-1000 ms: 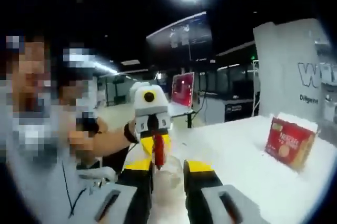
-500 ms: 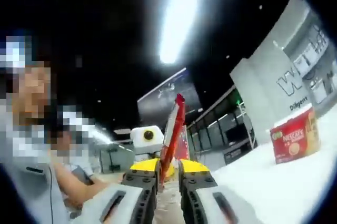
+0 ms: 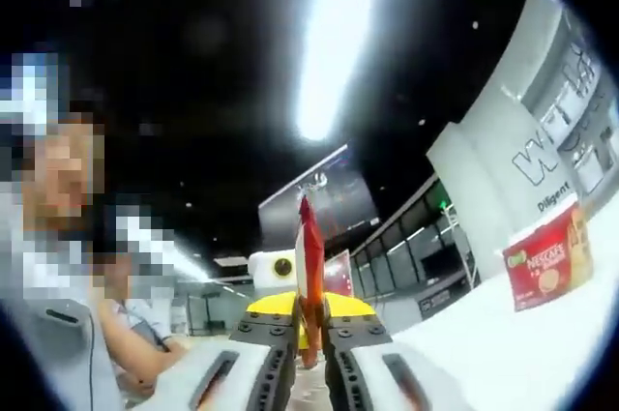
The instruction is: Tear open the coffee pouch, take out the coffee, and pour the coffee from the pouch into the cup
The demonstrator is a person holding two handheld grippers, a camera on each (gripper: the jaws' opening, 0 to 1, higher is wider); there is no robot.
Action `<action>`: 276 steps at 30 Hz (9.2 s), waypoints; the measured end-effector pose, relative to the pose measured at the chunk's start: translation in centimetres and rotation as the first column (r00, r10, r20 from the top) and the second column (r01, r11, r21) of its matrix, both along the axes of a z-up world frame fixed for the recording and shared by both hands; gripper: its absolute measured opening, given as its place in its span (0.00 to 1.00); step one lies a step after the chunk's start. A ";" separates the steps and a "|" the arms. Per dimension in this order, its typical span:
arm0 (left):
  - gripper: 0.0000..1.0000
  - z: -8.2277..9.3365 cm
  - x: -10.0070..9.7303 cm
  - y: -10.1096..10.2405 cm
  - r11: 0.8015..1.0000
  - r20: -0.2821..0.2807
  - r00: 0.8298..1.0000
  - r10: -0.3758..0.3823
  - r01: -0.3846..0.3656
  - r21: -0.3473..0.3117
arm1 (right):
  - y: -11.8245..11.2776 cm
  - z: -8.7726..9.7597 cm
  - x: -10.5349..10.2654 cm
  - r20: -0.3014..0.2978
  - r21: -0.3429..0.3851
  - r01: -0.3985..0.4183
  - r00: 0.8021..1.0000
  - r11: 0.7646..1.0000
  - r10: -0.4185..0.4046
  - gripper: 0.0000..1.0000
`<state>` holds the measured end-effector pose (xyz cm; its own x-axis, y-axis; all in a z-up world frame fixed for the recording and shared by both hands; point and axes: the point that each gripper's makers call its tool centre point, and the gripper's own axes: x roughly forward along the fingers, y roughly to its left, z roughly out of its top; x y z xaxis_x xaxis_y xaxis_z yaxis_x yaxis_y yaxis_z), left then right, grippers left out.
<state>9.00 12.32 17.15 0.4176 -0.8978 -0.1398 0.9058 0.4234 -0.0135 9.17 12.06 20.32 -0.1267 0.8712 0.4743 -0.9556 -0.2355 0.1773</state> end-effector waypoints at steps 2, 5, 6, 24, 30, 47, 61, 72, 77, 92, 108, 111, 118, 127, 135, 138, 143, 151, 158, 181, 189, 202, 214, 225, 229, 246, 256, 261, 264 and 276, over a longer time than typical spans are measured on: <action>0.05 0.0 0.1 0.0 1.000 -0.008 1.000 0.004 -0.004 -0.005 | 0.0 0.1 0.0 -0.002 -0.005 0.011 1.000 1.000 -0.011 0.07; 0.10 0.7 0.1 -0.1 0.998 -0.022 1.000 -0.003 0.002 -0.057 | -0.2 0.6 0.1 -0.005 0.005 0.025 1.000 1.000 -0.025 0.06; 0.12 1.0 0.1 0.0 0.998 -0.026 1.000 -0.002 0.000 -0.067 | -0.3 0.9 0.0 -0.004 0.013 0.026 1.000 1.000 -0.026 0.06; 0.15 1.6 -0.2 -0.2 0.999 -0.022 1.000 -0.011 0.010 -0.041 | 0.1 1.6 -0.1 0.045 -0.014 0.031 0.999 0.999 -0.031 0.05; 0.11 1.2 0.0 -0.6 1.000 0.002 1.000 -0.014 0.014 -0.005 | 0.3 1.5 -0.4 0.059 -0.034 0.026 0.998 0.999 -0.024 0.05; 0.04 0.9 -0.4 -0.6 1.000 0.027 0.999 -0.031 0.031 -0.001 | 0.8 0.3 -0.5 0.092 -0.080 0.025 0.996 0.997 -0.017 0.10; 0.12 2.4 0.1 -0.7 0.997 -0.003 1.000 -0.022 0.022 -0.074 | 0.1 0.8 -0.4 0.111 -0.085 0.047 0.993 0.995 -0.037 0.04; 0.10 2.1 0.3 -0.4 0.999 0.010 1.000 -0.019 0.019 -0.027 | 0.8 1.0 -0.4 0.099 -0.087 0.036 0.995 0.996 -0.027 0.04; 0.04 1.9 0.1 -0.6 1.000 0.018 1.000 -0.026 0.026 -0.013 | 0.9 0.8 -0.5 0.112 -0.100 0.035 0.993 0.994 -0.024 0.05; 0.04 1.4 -0.2 -0.9 0.999 0.016 0.999 -0.037 0.037 -0.015 | 0.0 1.1 -0.4 0.094 -0.073 0.024 0.995 0.997 -0.017 0.08; 0.07 1.6 0.3 -0.6 0.999 -0.006 1.000 -0.019 0.019 -0.037 | 0.2 1.2 0.0 0.088 -0.077 0.045 0.995 0.996 -0.038 0.05; 0.07 1.7 0.3 -0.9 0.999 -0.013 1.000 -0.021 0.021 -0.038 | 0.4 1.0 -0.1 0.093 -0.087 0.039 0.995 0.995 -0.031 0.05; 0.05 1.6 0.2 -0.9 0.999 -0.016 1.000 -0.027 0.027 -0.028 | 0.5 0.9 -0.3 0.093 -0.097 0.032 0.995 0.995 -0.023 0.05; 0.04 1.7 0.1 -1.2 0.999 -0.014 0.999 -0.033 0.032 -0.034 | 0.3 1.0 -0.4 0.100 -0.108 0.037 0.995 0.993 -0.026 0.05; 0.04 1.6 0.1 -1.3 0.999 -0.015 1.000 -0.023 0.023 -0.031 | 0.2 0.8 -0.4 0.091 -0.110 0.037 0.996 0.993 -0.027 0.05; 0.05 1.6 0.2 -1.3 1.000 -0.009 1.000 -0.015 0.014 -0.026 | 0.2 0.9 -0.3 0.089 -0.109 0.038 0.996 0.993 -0.028 0.05; 0.05 1.6 0.3 -1.3 0.999 -0.017 1.000 -0.019 0.018 -0.036 | 0.3 0.9 -0.3 0.090 -0.111 0.036 0.996 0.993 -0.025 0.05; 0.05 1.7 0.3 -1.1 0.999 -0.014 1.000 -0.012 0.012 -0.038 | 0.4 1.0 -0.2 0.096 -0.105 0.038 0.995 0.994 -0.028 0.05; 0.05 1.8 0.3 -1.1 0.999 -0.015 1.000 -0.015 0.015 -0.042 | 0.4 1.2 -0.3 0.103 -0.107 0.037 0.994 0.994 -0.026 0.05; 0.05 2.1 0.4 -1.2 0.999 -0.008 1.000 -0.020 0.020 -0.044 | 0.3 1.4 -0.1 0.099 -0.102 0.052 0.994 0.993 -0.042 0.05; 0.05 2.1 0.6 -1.3 0.998 -0.003 1.000 -0.021 0.021 -0.053 | 0.3 1.5 0.3 0.108 -0.107 0.056 0.993 0.993 -0.044 0.05; 0.05 1.7 0.6 -1.0 0.999 -0.002 1.000 -0.005 0.005 -0.048 | 0.7 1.0 0.4 0.101 -0.115 0.048 0.994 0.992 -0.037 0.05; 0.05 1.7 0.8 -1.1 0.999 0.009 1.000 -0.005 0.005 -0.048 | 0.6 1.0 0.2 0.107 -0.116 0.053 0.993 0.992 -0.040 0.05; 0.05 1.9 0.7 -0.9 0.998 0.011 1.000 -0.005 0.006 -0.056 | 0.6 1.2 0.2 0.113 -0.117 0.055 0.993 0.992 -0.041 0.05; 0.05 2.0 0.6 -0.9 0.998 0.011 1.000 -0.004 0.004 -0.055 | 0.6 1.3 0.1 0.116 -0.116 0.054 0.992 0.992 -0.040 0.05; 0.05 2.4 0.3 -0.6 0.999 0.026 1.000 0.000 0.001 -0.038 | 0.8 1.7 -0.3 0.128 -0.112 0.045 0.991 0.993 -0.031 0.05; 0.05 2.5 0.5 -0.5 0.998 0.019 1.000 0.005 -0.004 -0.056 | 0.9 1.7 0.0 0.129 -0.119 0.052 0.991 0.992 -0.036 0.05; 0.05 2.5 0.5 -0.5 0.999 0.013 1.000 0.004 -0.003 -0.053 | 0.9 1.7 0.1 0.113 -0.116 0.052 0.993 0.992 -0.039 0.05; 0.04 2.4 0.5 -0.5 0.999 -0.001 1.000 0.011 -0.011 -0.053 | 0.9 1.7 0.1 0.098 -0.113 0.062 0.994 0.992 -0.051 0.05; 0.04 2.6 -0.1 -0.8 0.999 0.003 1.000 -0.004 0.004 -0.036 | 0.5 1.9 -0.7 0.098 -0.097 0.044 0.995 0.994 -0.035 0.07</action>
